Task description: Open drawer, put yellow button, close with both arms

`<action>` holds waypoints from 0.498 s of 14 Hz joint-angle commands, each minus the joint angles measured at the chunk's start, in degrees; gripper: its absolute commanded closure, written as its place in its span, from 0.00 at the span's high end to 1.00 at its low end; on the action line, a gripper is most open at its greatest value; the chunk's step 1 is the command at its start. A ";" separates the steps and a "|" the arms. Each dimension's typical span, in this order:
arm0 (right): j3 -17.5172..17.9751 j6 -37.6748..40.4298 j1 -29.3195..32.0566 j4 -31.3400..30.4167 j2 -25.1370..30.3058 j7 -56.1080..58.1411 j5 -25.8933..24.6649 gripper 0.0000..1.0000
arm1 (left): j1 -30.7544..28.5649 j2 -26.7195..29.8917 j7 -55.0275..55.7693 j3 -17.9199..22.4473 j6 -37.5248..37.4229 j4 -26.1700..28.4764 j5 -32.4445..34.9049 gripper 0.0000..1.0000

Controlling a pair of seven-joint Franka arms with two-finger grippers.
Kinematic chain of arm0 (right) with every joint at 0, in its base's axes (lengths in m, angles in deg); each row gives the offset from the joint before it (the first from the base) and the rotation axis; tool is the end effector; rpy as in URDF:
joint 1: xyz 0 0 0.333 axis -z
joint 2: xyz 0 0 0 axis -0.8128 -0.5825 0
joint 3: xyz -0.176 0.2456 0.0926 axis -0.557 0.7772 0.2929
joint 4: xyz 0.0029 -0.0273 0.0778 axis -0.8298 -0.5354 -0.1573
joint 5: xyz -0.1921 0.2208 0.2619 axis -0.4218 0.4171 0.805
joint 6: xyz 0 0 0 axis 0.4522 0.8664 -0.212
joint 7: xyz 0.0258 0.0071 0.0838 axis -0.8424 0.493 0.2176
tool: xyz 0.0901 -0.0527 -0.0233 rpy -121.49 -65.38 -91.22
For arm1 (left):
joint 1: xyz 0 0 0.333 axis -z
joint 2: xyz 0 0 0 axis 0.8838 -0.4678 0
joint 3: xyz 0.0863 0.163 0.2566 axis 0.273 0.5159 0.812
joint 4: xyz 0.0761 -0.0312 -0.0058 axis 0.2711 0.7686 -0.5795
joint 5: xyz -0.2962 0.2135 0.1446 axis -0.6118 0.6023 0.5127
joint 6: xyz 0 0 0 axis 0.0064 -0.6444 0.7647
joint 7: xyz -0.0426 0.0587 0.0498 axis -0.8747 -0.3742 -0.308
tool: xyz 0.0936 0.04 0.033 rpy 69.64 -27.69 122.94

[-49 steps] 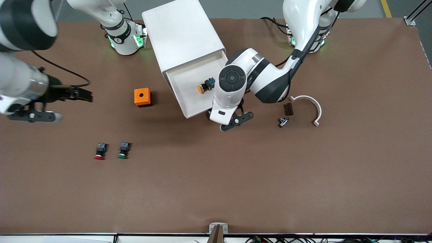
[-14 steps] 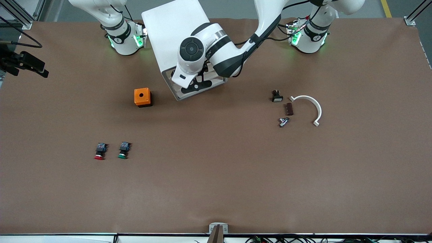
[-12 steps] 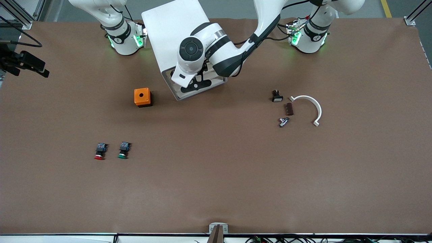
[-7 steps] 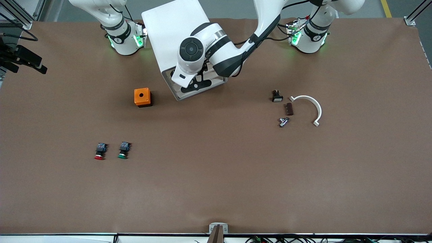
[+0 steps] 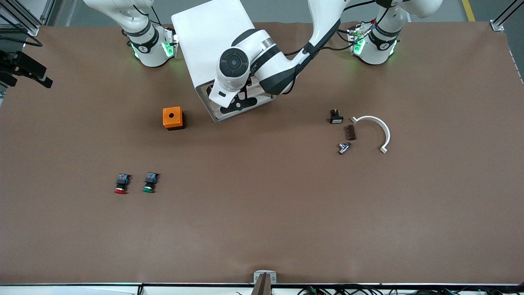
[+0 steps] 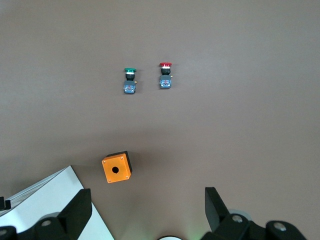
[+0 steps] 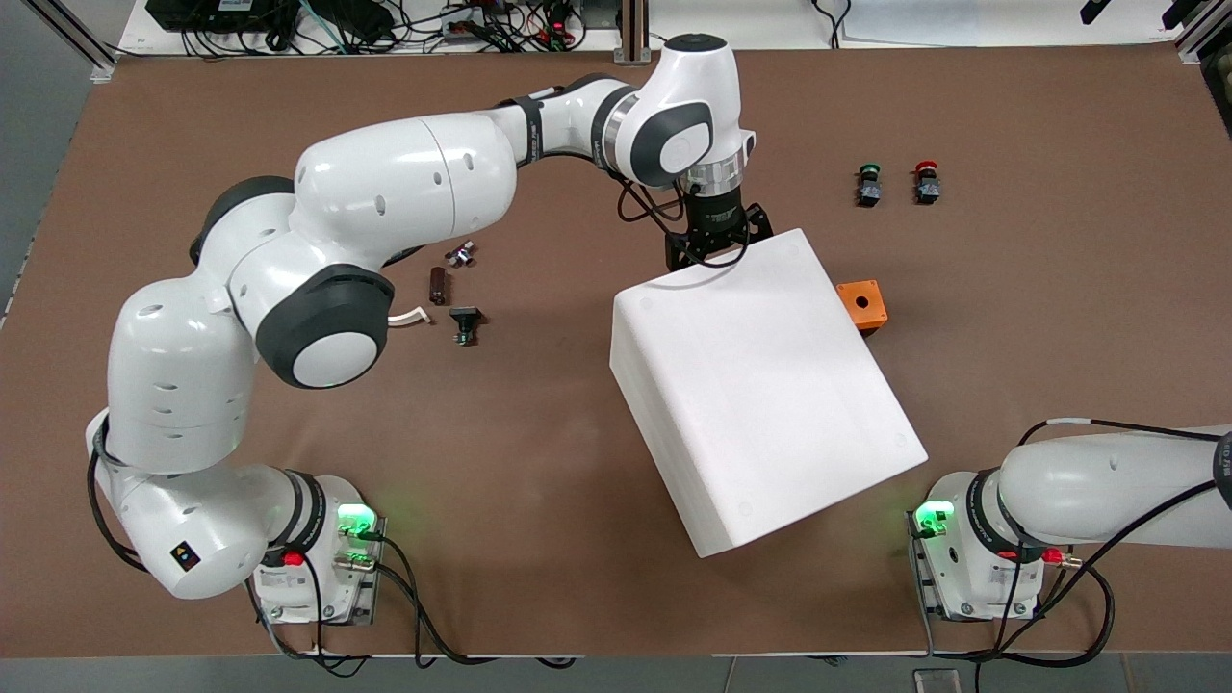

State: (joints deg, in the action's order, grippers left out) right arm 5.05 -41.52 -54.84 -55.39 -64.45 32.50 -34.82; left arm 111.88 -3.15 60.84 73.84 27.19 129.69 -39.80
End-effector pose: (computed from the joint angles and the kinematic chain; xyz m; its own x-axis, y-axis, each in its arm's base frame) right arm 0.4952 -0.0345 0.6712 0.9960 -0.0896 -0.0032 -0.0896 -0.9953 -0.0374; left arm 0.3787 -0.6247 0.3536 0.8747 0.2656 -0.4055 0.3167 -0.9464 0.0632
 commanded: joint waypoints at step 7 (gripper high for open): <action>0.99 -0.43 0.99 -2.35 1.41 0.95 -0.79 1.00 | -10.37 3.17 0.71 0.40 -0.52 0.34 -1.01 1.00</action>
State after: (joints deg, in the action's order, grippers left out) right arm 5.24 -41.51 -54.83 -55.91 -64.44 32.78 -35.15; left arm 104.29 -2.19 60.87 74.23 27.25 129.19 -40.06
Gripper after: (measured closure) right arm 0.000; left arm 0.000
